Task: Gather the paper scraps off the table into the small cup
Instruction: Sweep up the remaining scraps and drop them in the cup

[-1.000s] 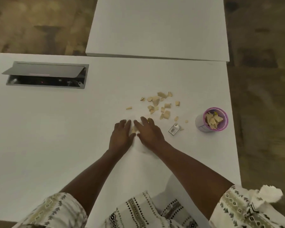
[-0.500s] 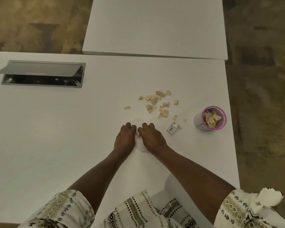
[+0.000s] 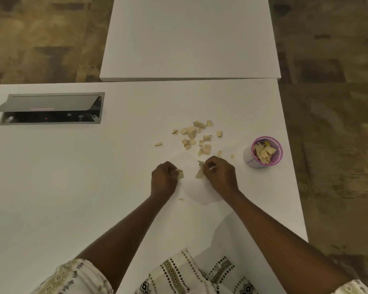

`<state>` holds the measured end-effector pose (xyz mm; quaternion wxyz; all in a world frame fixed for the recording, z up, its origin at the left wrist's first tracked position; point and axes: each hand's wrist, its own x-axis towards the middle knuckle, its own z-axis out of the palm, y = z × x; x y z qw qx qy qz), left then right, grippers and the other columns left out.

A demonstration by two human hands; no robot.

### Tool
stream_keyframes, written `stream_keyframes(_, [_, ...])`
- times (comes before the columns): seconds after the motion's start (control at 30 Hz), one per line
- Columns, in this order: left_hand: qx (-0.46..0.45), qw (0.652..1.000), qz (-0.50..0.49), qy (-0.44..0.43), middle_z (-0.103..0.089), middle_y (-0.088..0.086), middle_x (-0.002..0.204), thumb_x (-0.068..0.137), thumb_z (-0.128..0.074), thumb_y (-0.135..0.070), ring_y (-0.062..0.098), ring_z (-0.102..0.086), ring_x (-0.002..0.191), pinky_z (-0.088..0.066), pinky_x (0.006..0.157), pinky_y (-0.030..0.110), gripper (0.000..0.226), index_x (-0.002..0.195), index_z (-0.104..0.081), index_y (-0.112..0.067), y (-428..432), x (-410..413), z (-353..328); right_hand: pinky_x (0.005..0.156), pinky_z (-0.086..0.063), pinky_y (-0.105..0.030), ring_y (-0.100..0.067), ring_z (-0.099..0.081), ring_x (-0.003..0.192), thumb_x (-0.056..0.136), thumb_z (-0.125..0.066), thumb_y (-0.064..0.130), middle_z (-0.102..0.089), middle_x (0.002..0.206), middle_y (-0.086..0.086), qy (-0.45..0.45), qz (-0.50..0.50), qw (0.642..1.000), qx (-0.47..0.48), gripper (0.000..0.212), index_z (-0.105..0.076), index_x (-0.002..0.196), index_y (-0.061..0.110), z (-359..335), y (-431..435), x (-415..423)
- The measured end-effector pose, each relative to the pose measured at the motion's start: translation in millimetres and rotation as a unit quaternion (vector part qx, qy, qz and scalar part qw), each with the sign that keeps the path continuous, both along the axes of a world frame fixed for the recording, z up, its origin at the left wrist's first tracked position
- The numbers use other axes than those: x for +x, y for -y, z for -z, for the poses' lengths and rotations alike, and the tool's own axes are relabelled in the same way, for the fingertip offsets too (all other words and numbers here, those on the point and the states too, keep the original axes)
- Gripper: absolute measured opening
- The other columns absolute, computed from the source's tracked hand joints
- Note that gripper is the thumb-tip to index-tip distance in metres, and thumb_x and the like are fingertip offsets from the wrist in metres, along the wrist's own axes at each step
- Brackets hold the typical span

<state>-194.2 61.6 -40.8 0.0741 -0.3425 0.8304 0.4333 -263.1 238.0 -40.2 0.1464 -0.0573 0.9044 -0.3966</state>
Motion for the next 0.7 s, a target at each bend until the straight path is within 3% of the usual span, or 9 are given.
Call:
stream_keyframes(0.1, [0.007,1.000,0.010,-0.019,-0.069,0.001,0.080,0.085,-0.059,-0.009,0.022,-0.063,0.079,-0.046,0.064,0.028,0.008,0.082,-0.066,-0.012,-16,-18,-11,0.063,-0.042,-0.006,-0.009,-0.065,0.071,0.088,-0.071,0.019,-0.070,0.079,0.005,0.021,0.054,0.997,-0.046,0.004,-0.068,0.087,0.017,-15,-18,-9])
stream_keyframes(0.2, [0.035,0.998,0.037,-0.049,-0.070,0.006,0.083,0.087,-0.059,-0.009,0.026,-0.066,0.079,-0.054,0.072,0.035,0.007,0.085,-0.066,-0.009,-40,-42,-25,0.065,-0.054,-0.025,-0.009,-0.069,0.071,0.088,-0.073,0.021,-0.070,0.082,0.006,0.015,0.106,0.990,-0.090,0.006,-0.068,0.088,0.017,-34,-40,-21])
stream_keyframes(0.27, [0.043,0.995,0.057,-0.075,-0.070,0.004,0.082,0.087,-0.060,-0.010,0.024,-0.066,0.078,-0.053,0.072,0.033,0.007,0.085,-0.066,-0.009,-60,-59,-35,0.067,-0.058,-0.028,-0.015,-0.070,0.075,0.089,-0.073,0.023,-0.071,0.084,0.003,-0.001,0.132,0.986,-0.104,0.009,-0.069,0.090,0.015,-45,-57,-29])
stream_keyframes(0.4, [0.054,0.986,0.097,-0.121,-0.070,-0.001,0.083,0.086,-0.058,-0.008,0.012,-0.060,0.077,-0.038,0.060,0.015,0.010,0.085,-0.068,-0.011,-103,-94,-55,0.063,-0.047,-0.009,-0.006,-0.065,0.073,0.089,-0.071,0.031,-0.069,0.081,0.009,-0.093,0.152,0.983,-0.034,0.009,-0.068,0.084,0.025,-60,-95,-47])
stream_keyframes(0.57, [0.068,0.977,0.160,-0.125,-0.069,0.007,0.087,0.081,-0.056,-0.009,0.022,-0.062,0.081,-0.048,0.067,0.032,0.010,0.082,-0.066,-0.011,-151,-132,-72,0.065,-0.049,-0.030,-0.023,-0.061,0.076,0.082,-0.067,0.011,-0.066,0.090,-0.007,-0.143,0.106,0.980,0.087,0.005,-0.067,0.087,0.013,-58,-128,-63])
stream_keyframes(0.7, [0.048,0.975,0.199,-0.088,-0.069,0.010,0.092,0.082,-0.053,-0.004,0.027,-0.064,0.085,-0.052,0.071,0.036,0.017,0.088,-0.068,-0.010,-170,-145,-70,0.067,-0.053,-0.040,-0.029,-0.062,0.080,0.079,-0.070,0.008,-0.065,0.094,-0.008,-0.117,0.073,0.982,0.128,0.014,-0.068,0.092,0.012,-57,-132,-68])
